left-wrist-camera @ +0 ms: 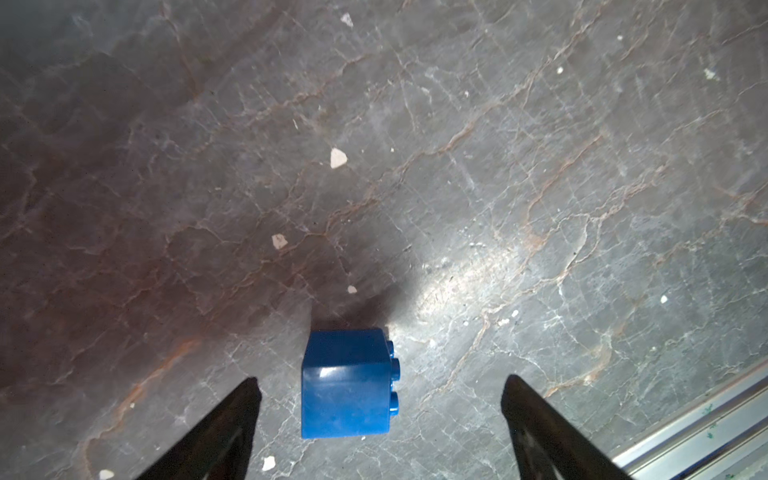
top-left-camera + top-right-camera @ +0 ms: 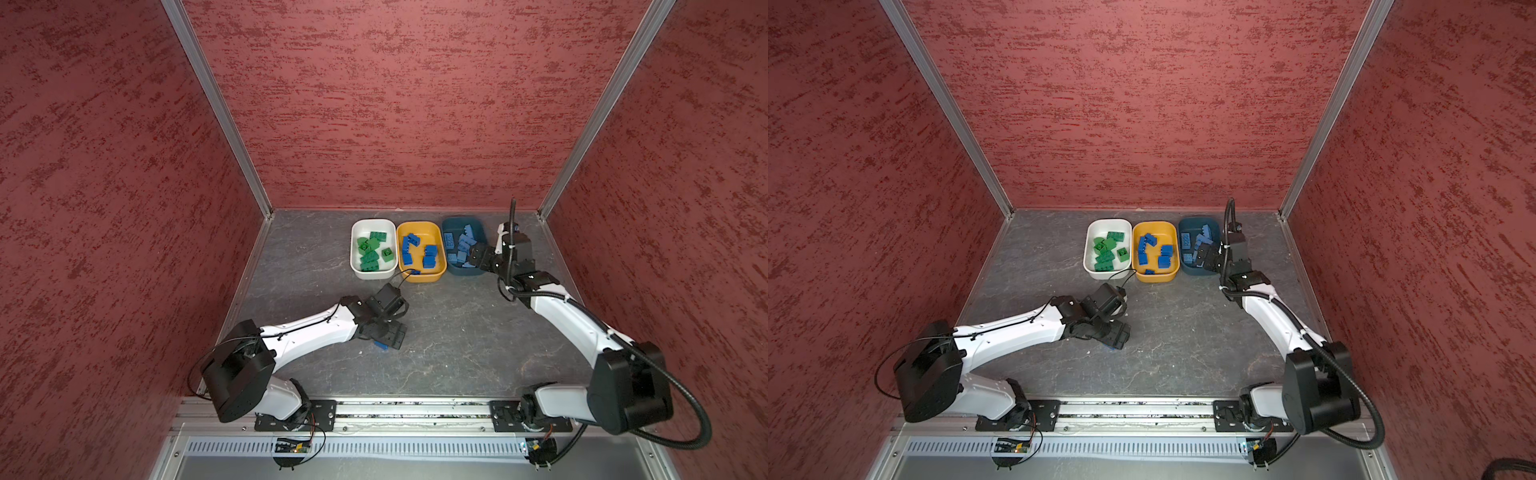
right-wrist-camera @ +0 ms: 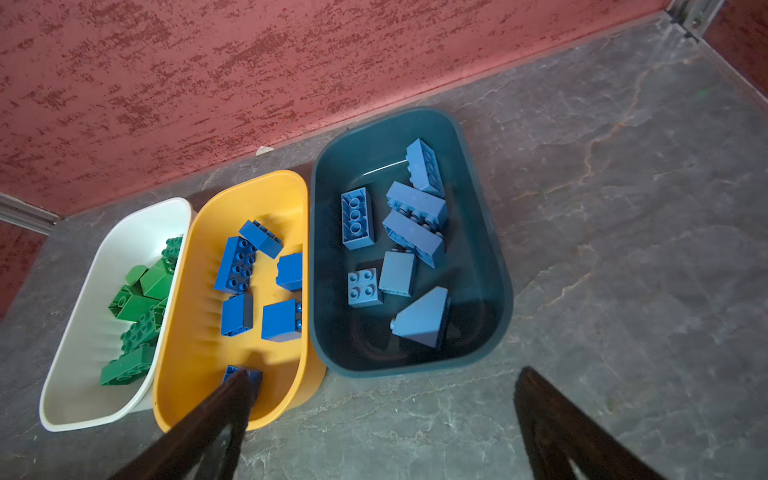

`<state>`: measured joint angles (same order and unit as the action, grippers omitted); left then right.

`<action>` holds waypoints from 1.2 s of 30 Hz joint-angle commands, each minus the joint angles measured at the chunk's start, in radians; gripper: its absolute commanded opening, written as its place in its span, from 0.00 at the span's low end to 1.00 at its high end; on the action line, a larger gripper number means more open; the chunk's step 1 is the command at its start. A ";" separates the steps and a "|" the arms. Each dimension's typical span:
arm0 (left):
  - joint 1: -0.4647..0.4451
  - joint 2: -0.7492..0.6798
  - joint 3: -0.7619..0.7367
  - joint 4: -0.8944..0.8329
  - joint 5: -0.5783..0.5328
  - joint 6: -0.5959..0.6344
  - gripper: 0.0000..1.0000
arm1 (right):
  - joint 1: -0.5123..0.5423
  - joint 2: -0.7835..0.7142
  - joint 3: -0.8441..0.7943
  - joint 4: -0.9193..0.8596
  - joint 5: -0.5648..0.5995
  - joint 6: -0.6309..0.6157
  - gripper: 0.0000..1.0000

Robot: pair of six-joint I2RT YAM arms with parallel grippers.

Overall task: Sort the legos into containers by color
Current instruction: 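Grasp the last dark blue brick with the left gripper while the right gripper withdraws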

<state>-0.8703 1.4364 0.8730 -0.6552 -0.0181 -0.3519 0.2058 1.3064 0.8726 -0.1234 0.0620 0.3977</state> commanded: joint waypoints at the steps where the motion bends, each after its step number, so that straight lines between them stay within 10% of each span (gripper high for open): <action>1: -0.004 0.010 -0.022 -0.020 0.011 -0.013 0.90 | -0.002 -0.081 -0.068 0.109 0.029 0.064 0.99; 10: -0.048 0.079 -0.011 -0.027 -0.009 -0.022 0.83 | -0.002 -0.383 -0.332 0.179 -0.269 0.036 0.99; 26: -0.064 0.193 0.027 -0.003 -0.120 -0.001 0.70 | -0.001 -0.453 -0.437 0.252 -0.238 0.090 0.99; 36: -0.072 0.214 0.027 0.004 -0.101 0.007 0.44 | -0.002 -0.438 -0.429 0.251 -0.251 0.095 0.99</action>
<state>-0.9390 1.6375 0.9051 -0.6556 -0.1074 -0.3485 0.2058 0.8772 0.4152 0.0864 -0.1696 0.4839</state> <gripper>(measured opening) 0.452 0.989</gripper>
